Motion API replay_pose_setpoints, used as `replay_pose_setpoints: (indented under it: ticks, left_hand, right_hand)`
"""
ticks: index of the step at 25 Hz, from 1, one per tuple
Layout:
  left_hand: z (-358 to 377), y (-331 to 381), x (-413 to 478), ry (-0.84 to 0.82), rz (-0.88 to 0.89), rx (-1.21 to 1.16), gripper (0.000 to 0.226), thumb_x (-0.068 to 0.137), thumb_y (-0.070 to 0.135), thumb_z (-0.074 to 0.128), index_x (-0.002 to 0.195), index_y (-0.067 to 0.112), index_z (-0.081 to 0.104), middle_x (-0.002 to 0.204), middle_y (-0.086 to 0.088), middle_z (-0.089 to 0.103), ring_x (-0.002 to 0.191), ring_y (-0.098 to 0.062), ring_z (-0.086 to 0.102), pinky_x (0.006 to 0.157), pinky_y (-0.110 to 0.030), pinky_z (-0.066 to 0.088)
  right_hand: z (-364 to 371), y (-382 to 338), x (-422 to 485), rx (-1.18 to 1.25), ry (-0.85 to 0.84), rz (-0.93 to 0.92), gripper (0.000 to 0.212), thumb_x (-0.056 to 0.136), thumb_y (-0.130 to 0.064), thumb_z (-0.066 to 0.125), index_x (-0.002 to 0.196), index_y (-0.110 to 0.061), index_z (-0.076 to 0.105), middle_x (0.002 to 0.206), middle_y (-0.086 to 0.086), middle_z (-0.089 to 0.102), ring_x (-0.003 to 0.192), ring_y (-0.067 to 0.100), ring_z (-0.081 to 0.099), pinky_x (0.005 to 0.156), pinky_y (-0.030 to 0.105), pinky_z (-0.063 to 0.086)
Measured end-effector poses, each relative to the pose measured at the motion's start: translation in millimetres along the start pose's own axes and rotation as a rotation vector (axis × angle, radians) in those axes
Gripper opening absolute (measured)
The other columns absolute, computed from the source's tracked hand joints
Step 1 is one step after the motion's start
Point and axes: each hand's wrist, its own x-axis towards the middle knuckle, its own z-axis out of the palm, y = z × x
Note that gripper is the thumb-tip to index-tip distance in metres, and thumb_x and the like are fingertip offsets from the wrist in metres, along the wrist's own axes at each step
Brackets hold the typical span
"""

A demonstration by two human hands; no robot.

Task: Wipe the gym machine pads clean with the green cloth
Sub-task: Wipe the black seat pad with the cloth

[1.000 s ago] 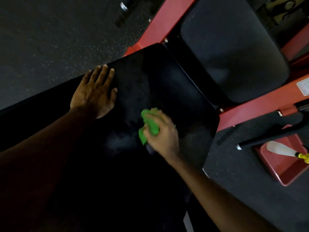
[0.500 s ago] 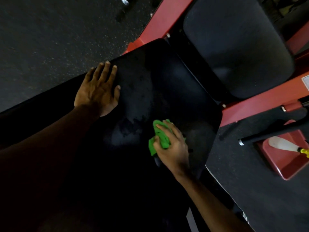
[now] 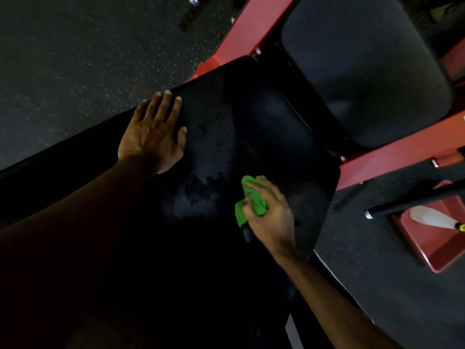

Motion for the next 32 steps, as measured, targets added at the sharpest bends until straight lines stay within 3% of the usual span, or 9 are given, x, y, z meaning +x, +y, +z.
replay_pose_setpoints:
  ticks: [3,6,10,13,15,19,24,28,32]
  left_hand:
    - [-0.2,0.7,-0.3,0.006,0.002,-0.004,0.068,0.102,0.043,0.021,0.159,0.009,0.01,0.166,-0.014,0.011,0.153,-0.028,0.01,0.124,-0.044,0.01]
    - [1.1,-0.3,0.8,0.007,0.013,0.007,0.068,0.102,0.043,0.019,0.159,0.009,0.009,0.166,-0.014,0.01,0.154,-0.028,0.009,0.124,-0.044,0.008]
    - [0.3,1.6,-0.1,0.008,0.006,0.003,0.067,0.102,0.043,0.021,0.159,0.008,0.01,0.166,-0.015,0.011,0.153,-0.029,0.01,0.124,-0.044,0.008]
    - [-1.0,2.3,-1.1,0.038,0.014,-0.041,0.064,0.102,0.038,0.023,0.157,0.004,0.02,0.164,-0.018,0.019,0.152,-0.032,0.018,0.124,-0.045,0.011]
    - [-3.8,11.0,-7.2,0.079,0.027,-0.09,0.063,0.1,0.036,0.025,0.153,0.003,0.03,0.161,-0.019,0.026,0.15,-0.034,0.024,0.123,-0.046,0.014]
    - [3.7,59.5,-42.4,0.055,0.092,-0.144,0.063,0.099,0.039,0.027,0.152,0.005,0.036,0.159,-0.019,0.031,0.148,-0.033,0.028,0.122,-0.046,0.019]
    - [11.9,72.0,-54.1,-0.007,0.076,-0.064,0.067,0.1,0.04,0.019,0.157,0.007,0.021,0.163,-0.019,0.02,0.151,-0.033,0.02,0.123,-0.046,0.014]
    - [11.7,74.2,-52.7,-0.031,0.065,-0.041,0.064,0.102,0.038,0.023,0.159,0.008,0.014,0.165,-0.017,0.014,0.153,-0.031,0.015,0.124,-0.046,0.012]
    - [8.2,74.8,-51.8,-0.044,0.061,-0.042,0.066,0.102,0.039,0.028,0.159,0.009,0.013,0.165,-0.016,0.013,0.153,-0.03,0.013,0.124,-0.046,0.011]
  right_hand:
    - [-22.9,44.1,46.3,-0.01,0.134,0.21,0.036,0.084,-0.03,0.067,0.119,-0.028,0.072,0.131,-0.009,0.063,0.118,0.013,0.062,0.103,0.03,0.048]
    - [-29.1,59.8,80.8,-0.106,0.233,0.51,0.037,0.085,-0.033,0.067,0.122,-0.027,0.07,0.131,-0.002,0.063,0.114,0.027,0.063,0.092,0.034,0.046]
    - [-8.3,22.4,48.4,-0.056,0.182,0.333,0.05,0.078,-0.048,0.054,0.122,-0.031,0.069,0.133,-0.013,0.061,0.119,0.016,0.061,0.097,0.036,0.049]
    - [-3.8,4.5,-6.2,-0.047,0.017,0.044,0.043,0.082,-0.043,0.056,0.121,-0.033,0.071,0.138,-0.014,0.059,0.131,0.005,0.053,0.105,0.024,0.044]
    - [-14.2,18.9,-6.6,-0.06,-0.06,-0.043,0.042,0.084,-0.044,0.056,0.123,-0.034,0.069,0.141,-0.014,0.056,0.133,0.005,0.05,0.105,0.022,0.043]
    - [-36.8,80.9,58.3,-0.092,0.115,0.194,0.04,0.084,-0.04,0.061,0.121,-0.027,0.071,0.134,-0.005,0.062,0.122,0.016,0.06,0.103,0.029,0.045]
    - [-43.7,94.4,87.3,-0.06,0.256,0.517,0.042,0.083,-0.037,0.063,0.123,-0.024,0.069,0.127,0.007,0.063,0.115,0.031,0.061,0.095,0.037,0.047]
    - [-34.1,53.5,15.2,-0.013,0.099,0.294,0.039,0.086,-0.024,0.07,0.125,-0.025,0.069,0.137,-0.003,0.059,0.127,0.014,0.055,0.104,0.022,0.038]
    - [-46.6,76.6,8.2,-0.036,0.051,0.156,0.038,0.086,-0.032,0.063,0.122,-0.021,0.071,0.135,-0.005,0.061,0.126,0.01,0.055,0.109,0.024,0.041]
